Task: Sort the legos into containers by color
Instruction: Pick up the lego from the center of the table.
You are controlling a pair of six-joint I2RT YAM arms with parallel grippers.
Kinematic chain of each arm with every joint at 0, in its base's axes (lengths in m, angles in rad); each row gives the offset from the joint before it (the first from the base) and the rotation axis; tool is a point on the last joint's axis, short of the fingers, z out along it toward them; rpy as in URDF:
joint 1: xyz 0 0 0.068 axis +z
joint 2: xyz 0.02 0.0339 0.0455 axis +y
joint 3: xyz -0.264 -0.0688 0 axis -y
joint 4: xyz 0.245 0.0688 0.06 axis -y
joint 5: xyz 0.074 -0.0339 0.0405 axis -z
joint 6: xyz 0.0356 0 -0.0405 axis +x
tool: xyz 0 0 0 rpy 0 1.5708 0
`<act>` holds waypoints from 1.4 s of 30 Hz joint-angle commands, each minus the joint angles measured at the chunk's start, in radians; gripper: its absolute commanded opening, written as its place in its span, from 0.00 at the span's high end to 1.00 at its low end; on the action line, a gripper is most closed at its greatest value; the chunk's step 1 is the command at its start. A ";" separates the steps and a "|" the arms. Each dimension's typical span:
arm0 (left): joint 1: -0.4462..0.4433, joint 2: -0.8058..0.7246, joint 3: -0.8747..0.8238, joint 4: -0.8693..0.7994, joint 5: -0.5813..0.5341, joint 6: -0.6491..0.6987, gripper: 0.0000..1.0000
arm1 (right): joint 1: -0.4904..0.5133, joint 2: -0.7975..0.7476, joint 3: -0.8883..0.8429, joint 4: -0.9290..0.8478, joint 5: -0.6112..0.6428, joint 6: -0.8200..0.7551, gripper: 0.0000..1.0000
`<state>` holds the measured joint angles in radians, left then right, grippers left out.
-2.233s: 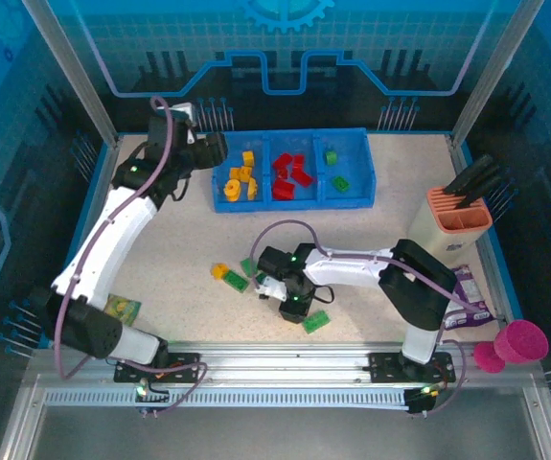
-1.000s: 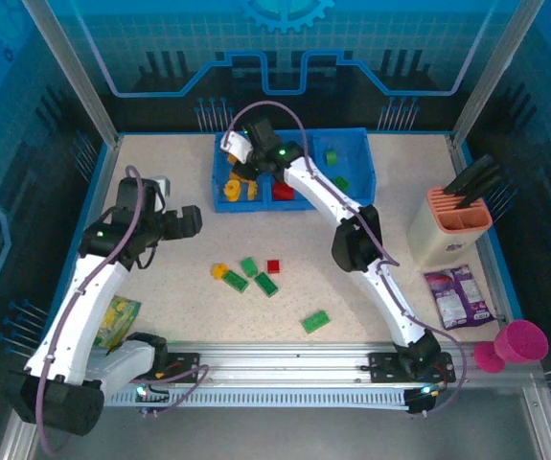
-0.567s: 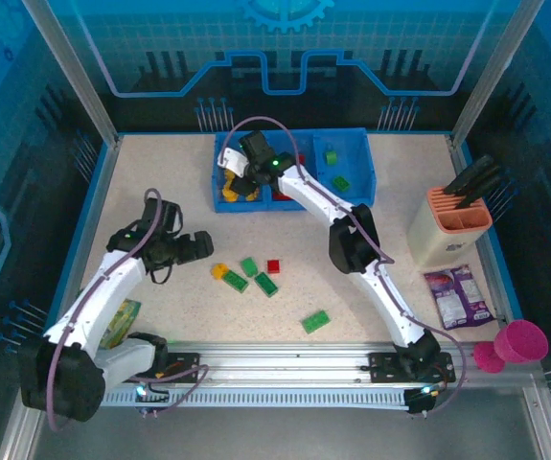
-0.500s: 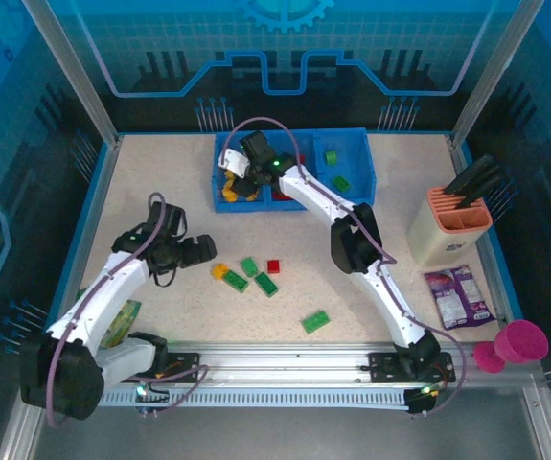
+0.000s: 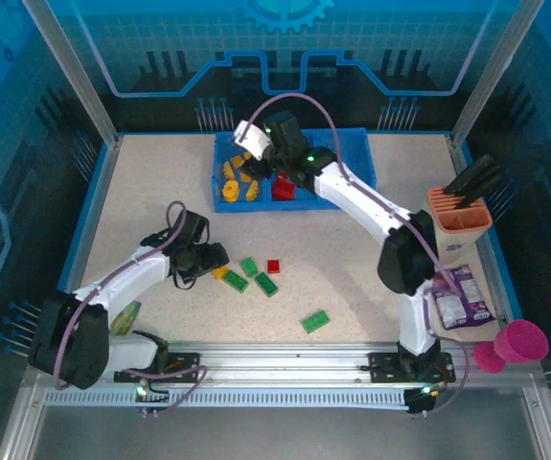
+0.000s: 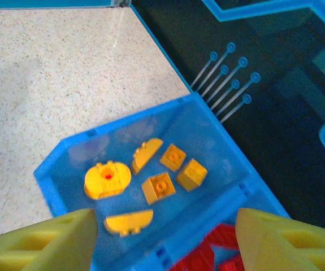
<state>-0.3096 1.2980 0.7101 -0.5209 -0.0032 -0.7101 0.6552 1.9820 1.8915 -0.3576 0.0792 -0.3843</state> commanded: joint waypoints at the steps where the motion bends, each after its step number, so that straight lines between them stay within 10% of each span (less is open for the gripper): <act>1: -0.018 0.067 0.027 0.018 -0.018 -0.054 0.27 | -0.001 -0.085 -0.135 0.007 0.060 0.100 0.32; 28: -0.129 0.309 0.143 -0.068 -0.033 -0.165 0.68 | -0.052 -0.265 -0.418 -0.056 0.123 0.237 0.30; 42: -0.059 0.341 0.632 -0.232 -0.132 0.089 0.68 | -0.034 -0.480 -0.710 -0.202 -0.052 0.484 0.30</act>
<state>-0.3885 1.6028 1.2839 -0.7017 -0.1051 -0.7021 0.6037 1.5589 1.2259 -0.4835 0.0883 -0.0002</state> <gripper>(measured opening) 0.336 0.703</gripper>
